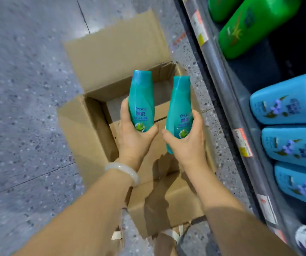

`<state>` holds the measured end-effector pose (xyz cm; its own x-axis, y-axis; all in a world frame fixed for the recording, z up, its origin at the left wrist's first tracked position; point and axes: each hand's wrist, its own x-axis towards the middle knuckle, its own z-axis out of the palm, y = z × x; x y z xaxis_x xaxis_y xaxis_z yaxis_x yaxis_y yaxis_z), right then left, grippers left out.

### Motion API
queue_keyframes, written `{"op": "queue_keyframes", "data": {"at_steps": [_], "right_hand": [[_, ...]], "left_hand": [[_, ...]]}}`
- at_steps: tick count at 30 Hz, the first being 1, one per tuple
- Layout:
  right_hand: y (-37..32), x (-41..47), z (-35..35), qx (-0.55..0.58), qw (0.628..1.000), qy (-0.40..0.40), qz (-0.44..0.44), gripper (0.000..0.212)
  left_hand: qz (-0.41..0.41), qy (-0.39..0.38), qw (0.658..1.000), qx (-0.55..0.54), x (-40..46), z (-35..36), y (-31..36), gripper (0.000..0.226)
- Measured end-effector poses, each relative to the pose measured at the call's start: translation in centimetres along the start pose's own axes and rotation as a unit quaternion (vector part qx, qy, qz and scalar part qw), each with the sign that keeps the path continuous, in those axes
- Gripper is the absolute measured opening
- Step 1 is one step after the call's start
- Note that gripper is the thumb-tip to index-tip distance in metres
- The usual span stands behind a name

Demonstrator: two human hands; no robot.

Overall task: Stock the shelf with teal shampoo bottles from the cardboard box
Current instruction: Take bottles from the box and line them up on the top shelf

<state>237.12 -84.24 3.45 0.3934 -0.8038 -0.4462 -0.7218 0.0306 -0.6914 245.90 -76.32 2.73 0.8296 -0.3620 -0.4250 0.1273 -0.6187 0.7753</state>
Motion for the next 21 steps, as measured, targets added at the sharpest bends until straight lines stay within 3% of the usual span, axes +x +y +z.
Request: {"op": "queue_keyframes", "data": {"at_steps": [8,11,13,17,21], "right_hand": [[-21.2,-9.3,-13.9,0.138,0.978,0.145,-0.063,0.086],[-27.9,-14.8,-20.4,0.192,0.961,0.173,-0.094,0.067],[-31.6,-19.2,-24.6,0.22,0.946,0.208,-0.117,0.063],[-36.8,-28.2,-33.3,0.286,0.905,0.28,-0.147,0.075],[-38.6,-37.3,-42.1,0.295,0.857,0.367,-0.207,0.075]], "left_hand": [[0.153,0.021,0.983,-0.095,-6.1,-11.5,21.9,0.091],[0.215,-0.005,0.968,-0.129,-10.5,-15.9,29.9,0.095],[0.275,-0.035,0.951,-0.141,-14.2,-18.6,35.1,0.097],[0.377,-0.085,0.911,-0.148,-22.8,-22.7,44.8,0.102],[0.468,-0.167,0.848,-0.183,-31.7,-24.1,54.0,0.097]]}}
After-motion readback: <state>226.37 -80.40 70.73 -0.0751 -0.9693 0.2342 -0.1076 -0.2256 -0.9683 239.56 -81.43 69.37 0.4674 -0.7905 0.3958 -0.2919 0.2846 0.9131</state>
